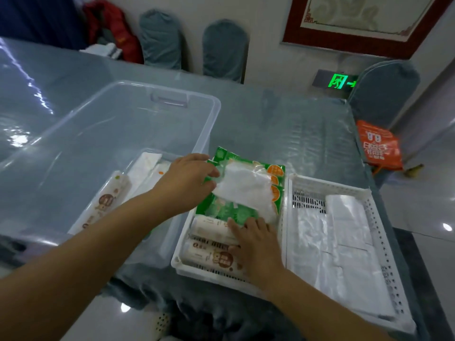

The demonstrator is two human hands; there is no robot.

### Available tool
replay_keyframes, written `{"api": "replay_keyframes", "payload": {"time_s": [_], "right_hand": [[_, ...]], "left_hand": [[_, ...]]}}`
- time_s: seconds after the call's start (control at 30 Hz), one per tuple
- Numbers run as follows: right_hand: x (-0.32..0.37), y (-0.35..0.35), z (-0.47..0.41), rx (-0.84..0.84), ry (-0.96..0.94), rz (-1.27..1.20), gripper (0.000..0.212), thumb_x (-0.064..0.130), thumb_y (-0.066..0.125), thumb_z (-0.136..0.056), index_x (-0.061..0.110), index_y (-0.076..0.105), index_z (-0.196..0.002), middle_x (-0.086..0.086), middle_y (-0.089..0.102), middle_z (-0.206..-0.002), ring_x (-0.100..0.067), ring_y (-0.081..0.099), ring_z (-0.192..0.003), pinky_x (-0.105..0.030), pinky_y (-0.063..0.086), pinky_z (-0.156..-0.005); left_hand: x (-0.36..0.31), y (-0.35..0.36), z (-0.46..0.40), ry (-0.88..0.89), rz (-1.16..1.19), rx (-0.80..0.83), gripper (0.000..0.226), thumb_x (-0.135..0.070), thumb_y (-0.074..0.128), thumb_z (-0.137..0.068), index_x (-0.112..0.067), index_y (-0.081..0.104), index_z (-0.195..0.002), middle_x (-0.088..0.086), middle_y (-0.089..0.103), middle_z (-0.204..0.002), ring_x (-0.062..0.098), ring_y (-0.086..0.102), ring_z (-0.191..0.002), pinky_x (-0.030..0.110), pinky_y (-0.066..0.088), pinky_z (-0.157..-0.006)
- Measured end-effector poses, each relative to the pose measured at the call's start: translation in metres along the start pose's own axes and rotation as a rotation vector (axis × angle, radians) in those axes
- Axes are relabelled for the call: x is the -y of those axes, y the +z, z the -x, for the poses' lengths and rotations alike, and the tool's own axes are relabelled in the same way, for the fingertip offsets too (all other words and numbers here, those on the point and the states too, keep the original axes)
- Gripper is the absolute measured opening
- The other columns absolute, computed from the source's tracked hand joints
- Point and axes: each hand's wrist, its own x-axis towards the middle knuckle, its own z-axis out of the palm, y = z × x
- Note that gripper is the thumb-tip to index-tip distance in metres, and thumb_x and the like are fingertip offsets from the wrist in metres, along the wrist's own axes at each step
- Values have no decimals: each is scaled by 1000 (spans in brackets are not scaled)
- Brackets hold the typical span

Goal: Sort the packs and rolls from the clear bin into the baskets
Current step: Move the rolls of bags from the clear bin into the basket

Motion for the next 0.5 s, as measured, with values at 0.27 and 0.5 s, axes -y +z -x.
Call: {"api": "replay_keyframes", "payload": {"time_s": [0.27,0.5], "right_hand": [[-9,7,-4,-227,25,77,61,34,84,-56,21,63,-112,-9,61,-89,-30,58,-80,-42,51,-72],[-33,-4,-3,-284,113,-43,60,35,79,-65,21,58,-120,-6,56,-91,-25,50,-82,-37,41,-72]], "left_hand": [[-6,1,9,134,-309,-61,32,-25,47,-89,-21,59,-118,1,60,-125,18,34,-132,35,13,-109],[-41,26,54,190,-481,118,34,-20,68,-73,-16,57,-106,3,62,-109,21,54,-101,37,40,-95]]}}
